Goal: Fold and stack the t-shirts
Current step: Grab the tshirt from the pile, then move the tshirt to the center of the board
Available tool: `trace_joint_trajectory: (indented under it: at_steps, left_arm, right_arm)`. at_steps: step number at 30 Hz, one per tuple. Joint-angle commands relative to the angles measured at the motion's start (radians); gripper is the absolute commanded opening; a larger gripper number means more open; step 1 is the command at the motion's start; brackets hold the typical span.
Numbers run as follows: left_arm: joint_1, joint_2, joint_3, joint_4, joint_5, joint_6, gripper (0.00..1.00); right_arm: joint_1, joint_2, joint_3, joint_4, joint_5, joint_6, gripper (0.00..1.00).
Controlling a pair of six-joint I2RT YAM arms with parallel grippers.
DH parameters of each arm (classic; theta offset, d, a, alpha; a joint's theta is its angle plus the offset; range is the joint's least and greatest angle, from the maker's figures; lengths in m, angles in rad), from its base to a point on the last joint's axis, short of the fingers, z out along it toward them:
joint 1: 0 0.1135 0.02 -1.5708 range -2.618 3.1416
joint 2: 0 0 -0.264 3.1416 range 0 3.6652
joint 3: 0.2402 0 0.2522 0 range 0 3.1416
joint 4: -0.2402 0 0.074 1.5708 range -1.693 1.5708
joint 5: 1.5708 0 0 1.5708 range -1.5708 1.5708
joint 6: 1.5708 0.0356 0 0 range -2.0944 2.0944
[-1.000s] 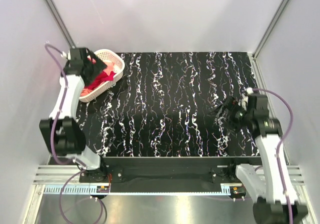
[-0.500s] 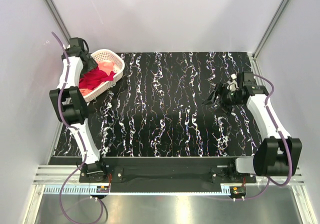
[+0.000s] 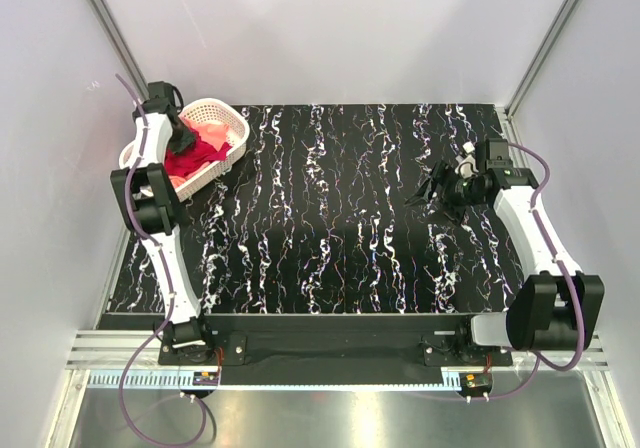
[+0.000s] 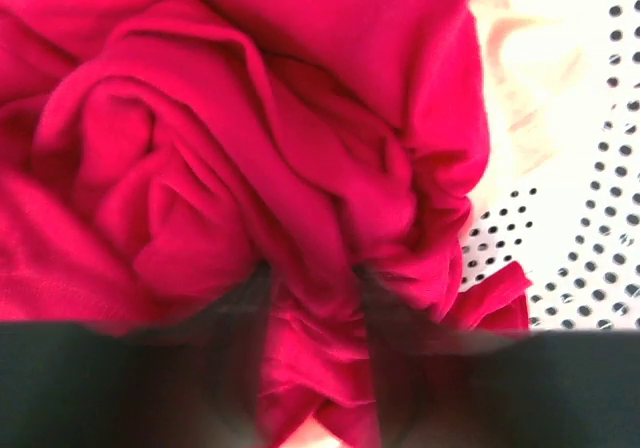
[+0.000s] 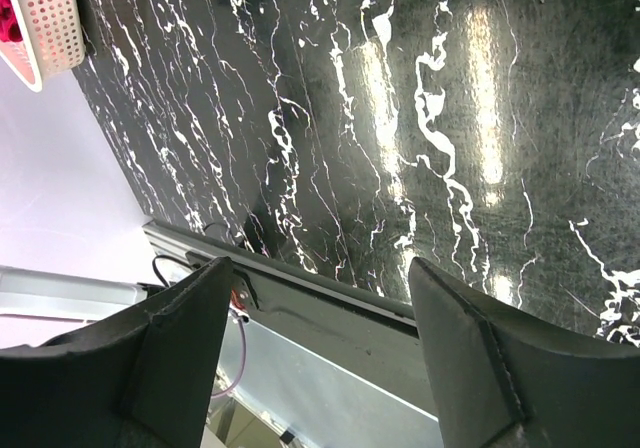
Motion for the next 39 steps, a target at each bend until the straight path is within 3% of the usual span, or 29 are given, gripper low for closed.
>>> trace_joint_trajectory:
  at_steps: [1, 3, 6, 10, 16, 19, 21, 22, 23, 24, 26, 28, 31, 33, 39]
  left_arm:
    - [0.016, -0.002, 0.080, 0.075, 0.077, 0.013, 0.04]
    - [0.018, -0.018, 0.161, -0.001, 0.082, -0.024, 0.00]
    - [-0.008, -0.142, 0.128, 0.040, 0.105, -0.028, 0.00]
    - [-0.083, -0.409, 0.120, 0.019, 0.103, -0.048, 0.00]
    - [-0.258, -0.701, 0.070, -0.055, 0.168, -0.094, 0.00]
    - [-0.371, -0.874, -0.023, -0.101, 0.178, -0.127, 0.00]
    - [-0.427, -1.028, -0.193, -0.090, 0.178, -0.174, 0.00]
    - [-0.468, -1.074, -0.259, -0.075, 0.190, -0.186, 0.06]
    - [-0.484, -1.124, -0.341, -0.044, 0.207, -0.202, 0.23]
    - [-0.496, -1.193, -0.468, -0.046, 0.223, -0.214, 0.79]
    - [-0.501, -1.253, -0.587, -0.066, 0.249, -0.208, 0.97]
    - [-0.504, -1.321, -0.727, -0.104, 0.235, -0.190, 0.99]
    - [-0.504, -1.391, -0.883, -0.113, 0.232, -0.151, 0.99]
    - [-0.504, -1.411, -0.987, -0.130, 0.246, -0.137, 0.97]
    - [-0.521, -1.372, -1.173, 0.006, 0.424, -0.130, 0.80]
  right_arm:
    - [-0.001, -0.066, -0.014, 0.000, 0.022, -0.002, 0.77]
    - [-0.002, -0.088, -0.021, -0.018, 0.024, -0.004, 0.75]
    - [-0.002, -0.120, -0.019, -0.043, 0.019, -0.007, 0.74]
    - [-0.002, -0.155, -0.012, -0.081, 0.017, -0.036, 0.74]
    - [0.001, -0.178, 0.036, -0.165, 0.017, -0.105, 0.84]
    - [0.040, -0.191, 0.053, -0.173, 0.019, -0.102, 0.86]
    - [0.064, -0.209, 0.044, -0.155, 0.004, -0.082, 0.87]
    - [0.070, -0.213, 0.039, -0.149, -0.012, -0.076, 0.89]
    - [0.074, -0.224, 0.033, -0.112, -0.086, -0.053, 0.99]
    - [0.091, -0.227, 0.003, -0.084, -0.137, -0.021, 1.00]
    - [0.108, -0.235, -0.072, 0.042, -0.290, 0.103, 1.00]
    - [0.122, -0.262, -0.097, 0.095, -0.308, 0.148, 1.00]
    - [0.140, -0.286, -0.032, -0.018, -0.146, 0.061, 1.00]
    - [0.144, -0.272, -0.015, -0.087, -0.122, 0.013, 0.98]
    - [0.258, -0.149, -0.114, -0.086, 0.006, 0.035, 0.75]
